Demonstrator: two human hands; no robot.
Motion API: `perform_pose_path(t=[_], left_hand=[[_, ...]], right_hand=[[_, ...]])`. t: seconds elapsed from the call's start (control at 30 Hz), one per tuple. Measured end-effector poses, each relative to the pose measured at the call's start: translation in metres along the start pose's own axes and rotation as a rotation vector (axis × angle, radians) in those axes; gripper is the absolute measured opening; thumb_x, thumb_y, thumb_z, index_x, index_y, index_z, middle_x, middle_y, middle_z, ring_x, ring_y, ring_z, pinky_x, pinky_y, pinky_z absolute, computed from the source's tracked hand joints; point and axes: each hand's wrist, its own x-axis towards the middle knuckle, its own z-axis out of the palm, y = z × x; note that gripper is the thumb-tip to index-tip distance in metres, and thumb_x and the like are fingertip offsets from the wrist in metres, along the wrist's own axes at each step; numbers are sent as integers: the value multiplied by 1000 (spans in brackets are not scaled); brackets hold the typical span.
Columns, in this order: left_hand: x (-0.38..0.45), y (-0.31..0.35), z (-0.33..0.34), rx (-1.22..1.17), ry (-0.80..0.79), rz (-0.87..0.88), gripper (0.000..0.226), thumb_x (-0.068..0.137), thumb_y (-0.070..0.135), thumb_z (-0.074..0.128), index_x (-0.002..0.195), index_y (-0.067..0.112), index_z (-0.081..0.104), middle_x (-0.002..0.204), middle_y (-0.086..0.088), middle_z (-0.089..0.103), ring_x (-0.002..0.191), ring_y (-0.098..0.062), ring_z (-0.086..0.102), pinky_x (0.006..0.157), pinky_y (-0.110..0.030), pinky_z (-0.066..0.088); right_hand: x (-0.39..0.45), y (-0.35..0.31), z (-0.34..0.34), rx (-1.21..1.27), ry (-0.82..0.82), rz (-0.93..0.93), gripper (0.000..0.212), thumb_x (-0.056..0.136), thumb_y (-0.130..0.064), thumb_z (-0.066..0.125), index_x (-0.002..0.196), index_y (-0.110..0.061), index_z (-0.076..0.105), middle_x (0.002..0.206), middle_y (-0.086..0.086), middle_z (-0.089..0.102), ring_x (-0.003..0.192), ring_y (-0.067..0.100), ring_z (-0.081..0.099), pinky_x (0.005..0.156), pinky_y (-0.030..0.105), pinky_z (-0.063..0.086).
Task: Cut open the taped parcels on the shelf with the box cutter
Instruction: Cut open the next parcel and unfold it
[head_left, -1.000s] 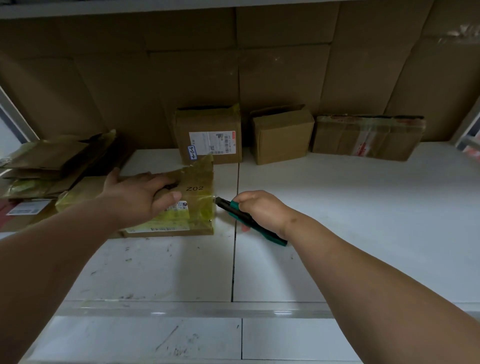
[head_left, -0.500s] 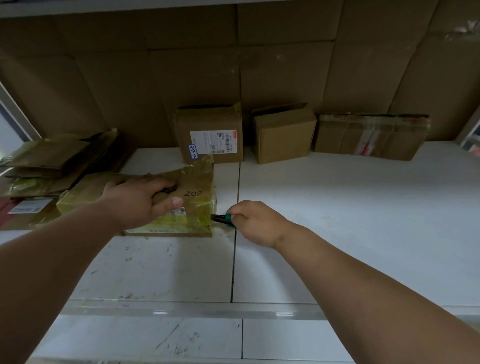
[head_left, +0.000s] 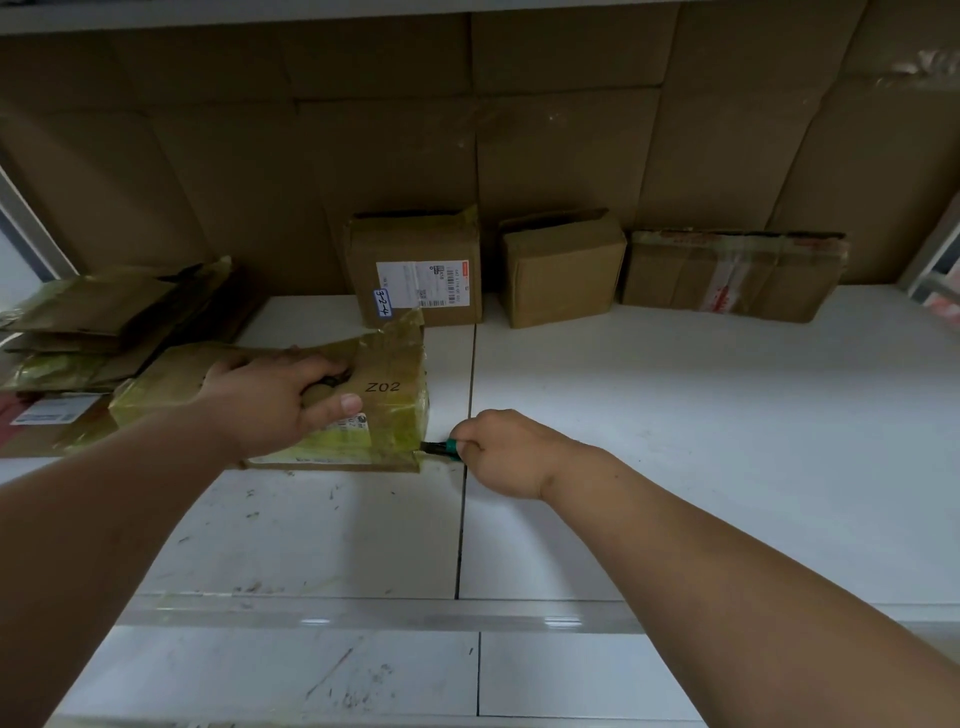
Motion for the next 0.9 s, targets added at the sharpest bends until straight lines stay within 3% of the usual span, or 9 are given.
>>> perform_pose_path(t=[0.13, 0.2, 0.33, 0.47, 0.57, 0.67, 0.73, 0.8, 0.9], left_hand=[[2, -1, 0, -6, -11, -16, 84, 70, 91, 9, 138, 50, 37, 137, 10, 49, 125, -18, 45, 106, -49, 32], [3, -1, -1, -10, -10, -29, 89, 67, 94, 6, 137, 50, 37, 136, 10, 49, 125, -19, 45, 107, -49, 32], [2, 4, -2, -17, -4, -68, 97, 61, 98, 2, 138, 51, 37, 135, 7, 50, 125, -21, 46, 105, -49, 34], [8, 21, -4, 25, -6, -179, 101, 59, 98, -2, 140, 49, 34, 140, 3, 47, 128, -24, 43, 102, -53, 33], [15, 35, -6, 45, -43, -210, 101, 62, 98, -2, 142, 47, 33, 147, 1, 43, 133, -29, 40, 105, -59, 32], [20, 40, -11, -87, -65, -212, 94, 70, 95, 23, 141, 36, 38, 137, -1, 51, 121, -29, 50, 100, -52, 42], [22, 35, -19, -199, -47, -209, 81, 75, 83, 47, 131, 25, 44, 113, 1, 57, 101, -22, 57, 83, -37, 49], [21, 24, -31, -186, -95, -167, 65, 79, 68, 61, 122, 22, 46, 97, 6, 53, 85, -13, 54, 64, -28, 43], [12, 2, -44, -153, -208, -120, 60, 81, 55, 68, 130, 29, 46, 102, 9, 56, 87, -9, 56, 66, -26, 44]], right_hand=[[-2, -2, 7, -176, -16, 23, 27, 94, -17, 37, 103, -22, 62, 97, 1, 53, 86, 23, 54, 72, 35, 48], [0, -3, 6, -174, -4, 41, 27, 94, -17, 37, 105, -20, 62, 94, -1, 52, 87, 23, 54, 70, 34, 47], [2, 0, -1, 22, 17, 115, 26, 96, -15, 38, 96, -18, 63, 93, 1, 58, 91, 21, 55, 76, 34, 49], [2, 7, -7, 89, 93, 185, 28, 98, -14, 37, 93, -7, 63, 90, 6, 57, 90, 27, 57, 70, 30, 41], [5, 14, -9, 193, 196, 280, 22, 98, -19, 39, 91, -13, 60, 90, 5, 56, 84, 23, 52, 74, 30, 39], [5, 17, -12, 229, 231, 312, 25, 97, -19, 42, 101, -8, 65, 92, 6, 58, 85, 23, 52, 75, 30, 40], [4, 16, -13, 111, 184, 285, 30, 96, -13, 42, 112, -4, 65, 104, 9, 63, 95, 27, 57, 79, 32, 44], [2, 13, -13, 49, 165, 283, 32, 96, -10, 43, 119, -4, 64, 115, 12, 64, 104, 28, 58, 84, 32, 45], [2, 8, -14, 99, 146, 310, 30, 98, -9, 41, 120, -2, 60, 118, 15, 63, 107, 30, 58, 78, 30, 43]])
